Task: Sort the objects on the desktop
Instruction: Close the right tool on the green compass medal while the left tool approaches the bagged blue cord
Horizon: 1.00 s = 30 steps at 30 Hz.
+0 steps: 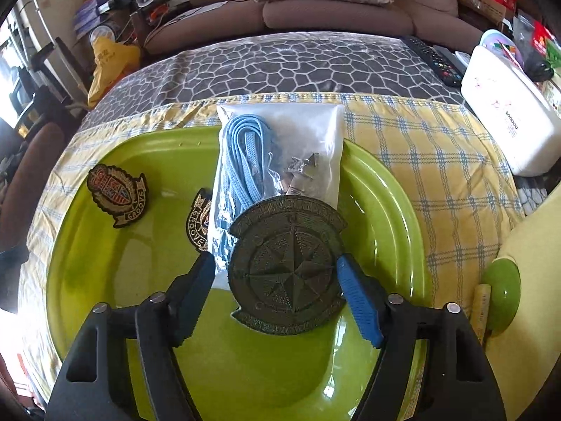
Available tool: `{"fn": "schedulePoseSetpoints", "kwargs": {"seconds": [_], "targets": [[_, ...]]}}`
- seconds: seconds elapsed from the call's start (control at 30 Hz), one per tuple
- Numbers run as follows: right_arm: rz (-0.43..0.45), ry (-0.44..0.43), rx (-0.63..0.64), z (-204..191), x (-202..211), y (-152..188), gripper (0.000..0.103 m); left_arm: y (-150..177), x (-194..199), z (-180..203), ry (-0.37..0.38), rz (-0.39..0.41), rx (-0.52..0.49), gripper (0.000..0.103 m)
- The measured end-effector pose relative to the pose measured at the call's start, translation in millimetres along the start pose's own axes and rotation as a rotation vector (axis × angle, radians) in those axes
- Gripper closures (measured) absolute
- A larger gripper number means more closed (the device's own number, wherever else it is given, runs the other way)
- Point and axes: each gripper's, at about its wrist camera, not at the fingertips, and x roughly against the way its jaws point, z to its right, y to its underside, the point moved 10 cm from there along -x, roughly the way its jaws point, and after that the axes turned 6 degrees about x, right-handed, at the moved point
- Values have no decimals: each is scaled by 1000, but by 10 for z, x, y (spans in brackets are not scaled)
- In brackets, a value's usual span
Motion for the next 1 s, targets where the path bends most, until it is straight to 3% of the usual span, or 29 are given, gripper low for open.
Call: {"fn": "schedulePoseSetpoints", "kwargs": {"seconds": [0.03,0.23,0.37,0.47,0.7,0.77,0.87,1.0], "targets": [[-8,-1,18,-39,-3,14,42,8,2,-1,-3,1,1,0],[-5,-83,26,-220,92,32,42,13,17,31,-3,9,-6,0],[11,-67,-19,-112,144,4,23,21,11,59,-5,8,-17,0],[-3,-93,-72,-74,74,27,21,28,11,77,-8,9,-22,0],[-15,-15,-11,-205,-2,27,21,31,28,107,-14,18,-35,0],[-34,26,43,-258,-59,67,29,34,23,108,-14,16,-35,0],[-45,96,100,-264,-124,111,31,41,23,113,-13,14,-33,0],[-38,75,85,-254,-14,102,31,30,36,127,-15,19,-38,0]]}}
